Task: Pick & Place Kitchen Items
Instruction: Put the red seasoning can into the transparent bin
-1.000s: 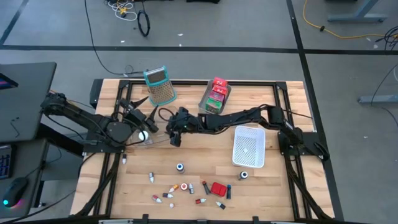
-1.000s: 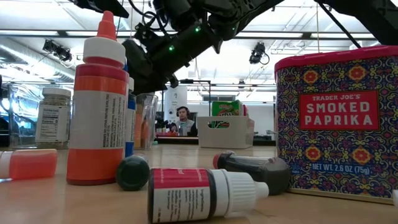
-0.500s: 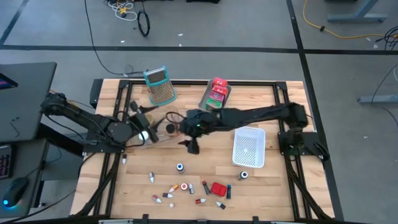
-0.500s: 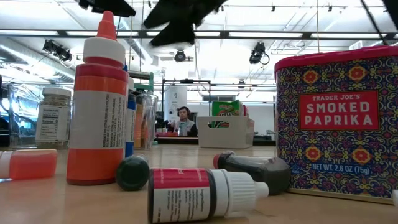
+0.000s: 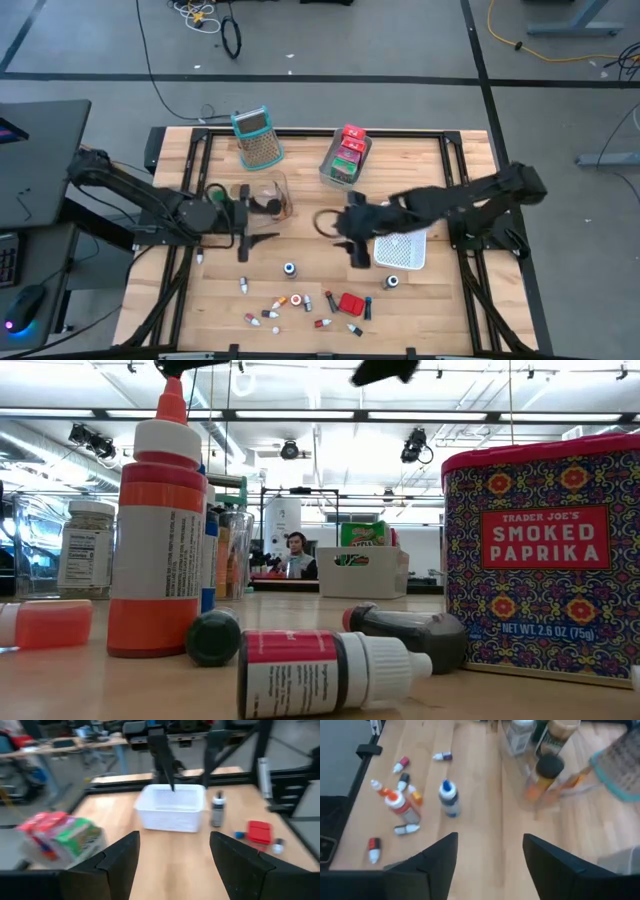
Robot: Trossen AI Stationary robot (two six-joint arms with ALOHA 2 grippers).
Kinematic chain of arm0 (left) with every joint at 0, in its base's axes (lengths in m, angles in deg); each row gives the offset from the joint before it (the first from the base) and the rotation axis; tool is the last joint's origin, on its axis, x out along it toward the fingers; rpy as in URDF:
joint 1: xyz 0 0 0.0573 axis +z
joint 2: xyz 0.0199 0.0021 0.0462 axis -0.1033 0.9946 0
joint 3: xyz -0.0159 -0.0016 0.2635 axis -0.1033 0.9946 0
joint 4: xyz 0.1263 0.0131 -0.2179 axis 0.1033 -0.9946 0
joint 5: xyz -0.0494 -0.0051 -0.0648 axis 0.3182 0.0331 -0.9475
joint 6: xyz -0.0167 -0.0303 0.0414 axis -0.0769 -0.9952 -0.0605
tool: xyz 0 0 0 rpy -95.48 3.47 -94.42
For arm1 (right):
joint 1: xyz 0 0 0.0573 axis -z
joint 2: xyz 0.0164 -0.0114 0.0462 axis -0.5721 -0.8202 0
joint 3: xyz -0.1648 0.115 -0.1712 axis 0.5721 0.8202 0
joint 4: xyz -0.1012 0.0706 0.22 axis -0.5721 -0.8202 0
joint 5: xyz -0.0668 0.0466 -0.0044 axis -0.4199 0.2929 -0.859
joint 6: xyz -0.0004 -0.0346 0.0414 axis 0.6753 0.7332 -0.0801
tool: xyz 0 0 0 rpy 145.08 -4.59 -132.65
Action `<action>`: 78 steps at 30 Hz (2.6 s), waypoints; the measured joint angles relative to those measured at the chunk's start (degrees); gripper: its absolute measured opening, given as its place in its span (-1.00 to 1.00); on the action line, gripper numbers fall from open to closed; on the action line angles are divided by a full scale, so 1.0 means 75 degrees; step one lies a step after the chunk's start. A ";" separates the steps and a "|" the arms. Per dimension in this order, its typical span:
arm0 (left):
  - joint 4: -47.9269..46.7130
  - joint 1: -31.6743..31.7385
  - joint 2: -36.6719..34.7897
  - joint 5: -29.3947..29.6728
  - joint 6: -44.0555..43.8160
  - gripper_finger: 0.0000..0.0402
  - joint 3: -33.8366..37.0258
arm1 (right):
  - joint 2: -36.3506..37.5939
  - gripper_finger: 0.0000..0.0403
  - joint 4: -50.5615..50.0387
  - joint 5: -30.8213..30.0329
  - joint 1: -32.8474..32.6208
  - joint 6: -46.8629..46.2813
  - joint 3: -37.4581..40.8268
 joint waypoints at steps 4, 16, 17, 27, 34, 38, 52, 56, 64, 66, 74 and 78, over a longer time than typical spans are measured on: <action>0.0933 0.0000 0.0680 -0.0567 0.0003 0.24 -0.0001 | 0.0960 0.06 0.1010 -0.0611 -0.0555 -0.0239 0.1375; 0.4720 0.0063 0.3322 -0.1371 0.0159 0.24 -0.0174 | 0.3686 0.01 0.3554 -0.0821 -0.1105 -0.0165 0.4642; 0.4660 0.0089 0.3524 -0.1446 0.0177 0.24 -0.0346 | 0.3830 0.01 0.3589 -0.0854 -0.1104 -0.0088 0.4795; 0.1873 0.0453 0.5325 -0.1765 0.0773 0.24 -0.3125 | 0.4456 0.01 0.4188 -0.1060 -0.1044 0.0839 0.5436; 0.1987 0.0616 0.6544 -0.3386 0.0277 0.24 -0.3798 | 0.4559 0.01 0.5021 -0.1074 -0.1023 0.1638 0.5396; 0.2224 0.0641 0.7160 -0.4123 -0.0091 0.24 -0.3932 | 0.4566 0.01 0.5080 -0.1552 -0.1027 0.1940 0.5396; 0.2421 0.0599 0.7766 -0.4778 -0.0180 0.45 -0.3973 | 0.4560 0.01 0.4949 -0.2524 -0.0940 0.1932 0.5396; 0.2580 0.0508 0.7892 -0.4795 -0.0042 0.51 -0.3949 | 0.4558 0.01 0.4949 -0.2523 -0.0882 0.1932 0.5396; 0.3208 0.0402 0.8614 -0.4342 -0.0431 0.52 -0.3958 | 0.4557 0.01 0.4891 -0.2521 -0.0833 0.1571 0.5396; 0.3209 0.0365 0.8627 -0.4339 -0.0492 0.52 -0.3957 | 0.4557 0.01 0.4744 -0.2520 -0.0833 0.1380 0.5396; 0.3912 0.0216 0.8603 -0.4014 -0.0211 0.52 -0.3955 | 0.4554 0.01 0.3950 -0.2518 -0.0833 0.0378 0.5396; 0.3755 0.0158 0.8606 -0.3933 -0.0237 0.52 -0.3952 | 0.4554 0.01 0.3888 -0.2516 -0.0836 0.0060 0.5396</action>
